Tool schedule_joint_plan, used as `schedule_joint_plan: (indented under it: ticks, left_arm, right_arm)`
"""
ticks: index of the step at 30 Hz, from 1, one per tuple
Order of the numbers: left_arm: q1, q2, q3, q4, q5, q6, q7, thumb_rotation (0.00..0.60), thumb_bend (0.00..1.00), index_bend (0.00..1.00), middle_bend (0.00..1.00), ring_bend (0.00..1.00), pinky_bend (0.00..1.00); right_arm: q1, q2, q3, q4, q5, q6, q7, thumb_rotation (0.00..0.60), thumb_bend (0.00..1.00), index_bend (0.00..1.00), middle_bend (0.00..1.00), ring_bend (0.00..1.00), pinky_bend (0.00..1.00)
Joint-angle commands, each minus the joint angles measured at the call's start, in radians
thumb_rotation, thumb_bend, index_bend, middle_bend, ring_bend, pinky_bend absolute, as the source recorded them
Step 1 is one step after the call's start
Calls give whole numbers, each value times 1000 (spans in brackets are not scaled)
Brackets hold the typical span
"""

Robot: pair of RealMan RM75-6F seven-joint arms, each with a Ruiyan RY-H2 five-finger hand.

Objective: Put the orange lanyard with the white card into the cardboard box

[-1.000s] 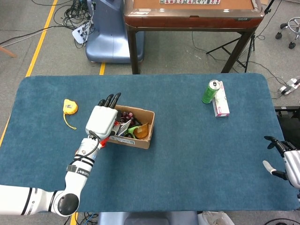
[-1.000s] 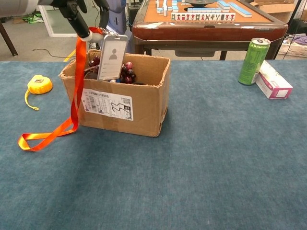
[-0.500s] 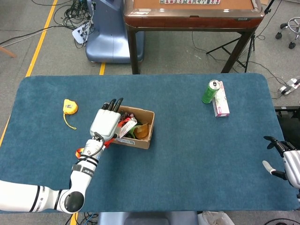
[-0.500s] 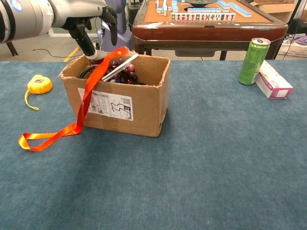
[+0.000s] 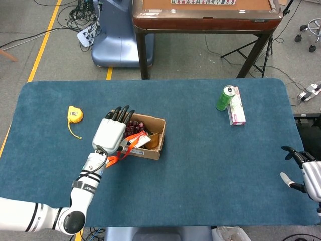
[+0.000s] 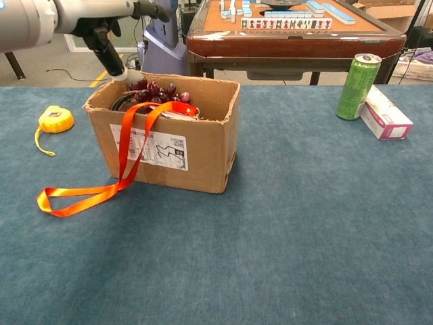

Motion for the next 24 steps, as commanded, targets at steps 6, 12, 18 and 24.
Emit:
schedule_joint_plan:
  ticks: [6,12,18,24]
  left_arm:
    - [118,119,91,-137,111,92,-35,600,284,32,0,8,179]
    - [214,214,157,-169,188,102,-106,600,274,37,0,8,182]
    - [302,269,225,-141,299,82,-187,600,269,116,0,8,182]
    - [380,273,270,-77,376,58,-271,600,266,181,0,7,182]
  right_arm:
    - [1,-5,0,-4,2,-2,-18,600,242,237,424,348,663]
    - [3,-10,1,-7,10,-8,-33,600,243,237,424,349,663]
    - [5,-13,2,-8,17,-14,-43,600,243,237,424,349,663]
    - [5,-13,2,-9,17,-13,-45,600,243,237,424,348,663]
